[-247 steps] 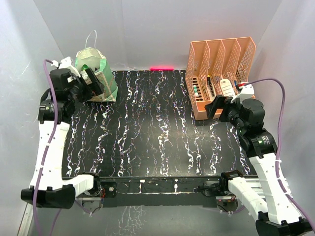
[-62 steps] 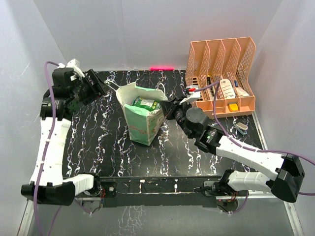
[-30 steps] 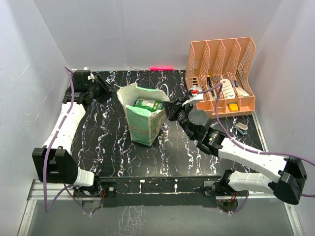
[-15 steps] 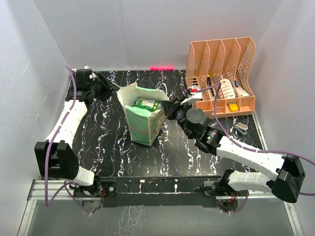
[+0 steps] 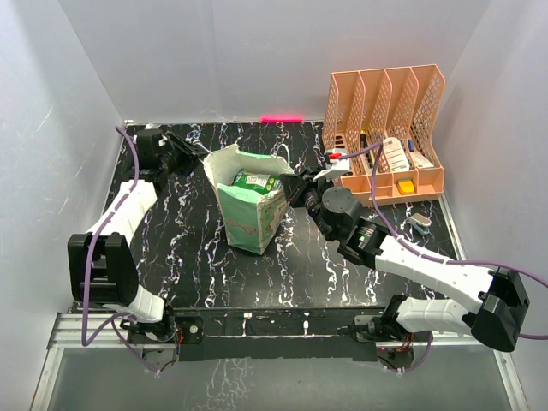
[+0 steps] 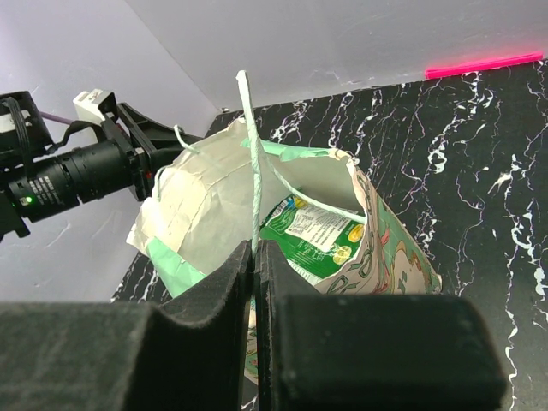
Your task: Take the snacks out of the paper bag
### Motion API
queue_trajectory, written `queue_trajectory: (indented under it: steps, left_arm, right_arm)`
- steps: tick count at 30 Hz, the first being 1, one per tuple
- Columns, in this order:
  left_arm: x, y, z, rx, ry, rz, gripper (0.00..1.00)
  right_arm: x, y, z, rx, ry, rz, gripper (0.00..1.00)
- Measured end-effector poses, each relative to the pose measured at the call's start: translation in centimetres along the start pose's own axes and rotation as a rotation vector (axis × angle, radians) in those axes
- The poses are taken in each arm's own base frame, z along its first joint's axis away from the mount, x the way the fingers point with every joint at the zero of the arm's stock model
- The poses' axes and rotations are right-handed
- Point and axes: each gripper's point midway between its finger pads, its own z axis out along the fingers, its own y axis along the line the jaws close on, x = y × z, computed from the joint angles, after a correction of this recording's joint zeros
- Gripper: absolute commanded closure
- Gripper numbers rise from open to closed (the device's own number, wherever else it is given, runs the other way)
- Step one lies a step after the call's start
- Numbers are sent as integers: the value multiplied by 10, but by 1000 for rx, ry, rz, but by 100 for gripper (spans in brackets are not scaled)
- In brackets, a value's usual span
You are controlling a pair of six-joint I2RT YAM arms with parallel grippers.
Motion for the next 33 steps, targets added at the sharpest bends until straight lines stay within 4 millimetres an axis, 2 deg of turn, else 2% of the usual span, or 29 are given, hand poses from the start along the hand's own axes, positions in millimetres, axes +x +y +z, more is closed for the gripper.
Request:
queue_trajectory:
  steps: [2, 7, 11, 13, 15, 18, 24, 33]
  left_arm:
    - [0, -1, 3, 24, -8, -25, 70]
    - [-2, -7, 6, 83, -21, -67, 100]
    - [-14, -7, 1, 81, -27, -57, 100]
    - [-32, -6, -8, 70, -42, -52, 100]
    - [-59, -9, -22, 66, -70, -41, 100]
    - [-90, -20, -47, 74, -105, 11, 100]
    - [-97, -56, -79, 134, -71, 158, 100]
    - [-84, -72, -93, 226, 2, 272, 100]
  right_arm:
    - [0, 0, 0, 1, 1, 0, 93]
    - [0, 0, 0, 2, 4, -3, 93]
    - [1, -1, -1, 1, 11, -9, 93]
    - [1, 1, -2, -8, 19, -14, 93]
    - [1, 5, -2, -25, 28, -19, 93]
    - [2, 17, -1, -73, 47, -16, 93]
    - [24, 32, 15, -114, 122, -10, 93]
    - [35, 44, 15, -146, 172, 113, 92]
